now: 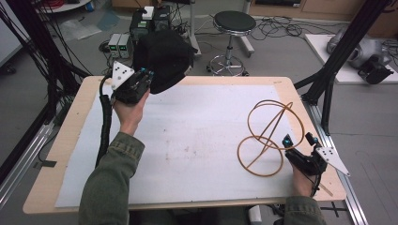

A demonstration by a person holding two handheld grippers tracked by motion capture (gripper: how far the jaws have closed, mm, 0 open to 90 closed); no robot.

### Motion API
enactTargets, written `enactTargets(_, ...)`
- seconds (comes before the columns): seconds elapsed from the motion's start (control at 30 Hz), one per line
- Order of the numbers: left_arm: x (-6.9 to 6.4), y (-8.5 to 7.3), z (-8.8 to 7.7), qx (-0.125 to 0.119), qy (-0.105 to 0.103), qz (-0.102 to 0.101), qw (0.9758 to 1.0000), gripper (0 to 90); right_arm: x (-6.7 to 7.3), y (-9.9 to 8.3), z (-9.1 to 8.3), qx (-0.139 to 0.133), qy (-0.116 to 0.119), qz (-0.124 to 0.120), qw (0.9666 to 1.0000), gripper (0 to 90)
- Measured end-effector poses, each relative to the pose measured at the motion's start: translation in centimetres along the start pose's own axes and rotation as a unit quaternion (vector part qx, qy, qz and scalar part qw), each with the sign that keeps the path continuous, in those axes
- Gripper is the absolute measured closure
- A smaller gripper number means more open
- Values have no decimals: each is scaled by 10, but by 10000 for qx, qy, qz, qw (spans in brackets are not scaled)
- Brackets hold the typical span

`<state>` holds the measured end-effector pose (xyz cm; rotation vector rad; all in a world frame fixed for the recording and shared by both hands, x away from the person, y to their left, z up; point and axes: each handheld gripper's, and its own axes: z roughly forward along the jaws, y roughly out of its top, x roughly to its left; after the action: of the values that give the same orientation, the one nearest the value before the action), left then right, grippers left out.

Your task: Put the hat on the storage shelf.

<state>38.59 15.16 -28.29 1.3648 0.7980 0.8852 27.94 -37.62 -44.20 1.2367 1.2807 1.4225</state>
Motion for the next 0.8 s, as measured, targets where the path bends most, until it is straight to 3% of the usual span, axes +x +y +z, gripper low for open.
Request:
enactTargets(0.33,-23,28,-12,-467,-498,133,9976,880,1,0,1,39,24,-1,10000,145)
enactTargets(0.43,-32,37,-13,-509,-697,311,9958,880,1,0,1,35,24,8,10000,145)
enactTargets(0.8,-67,51,-5,-644,-1437,440,9865,880,1,0,1,35,49,-41,10000,145)
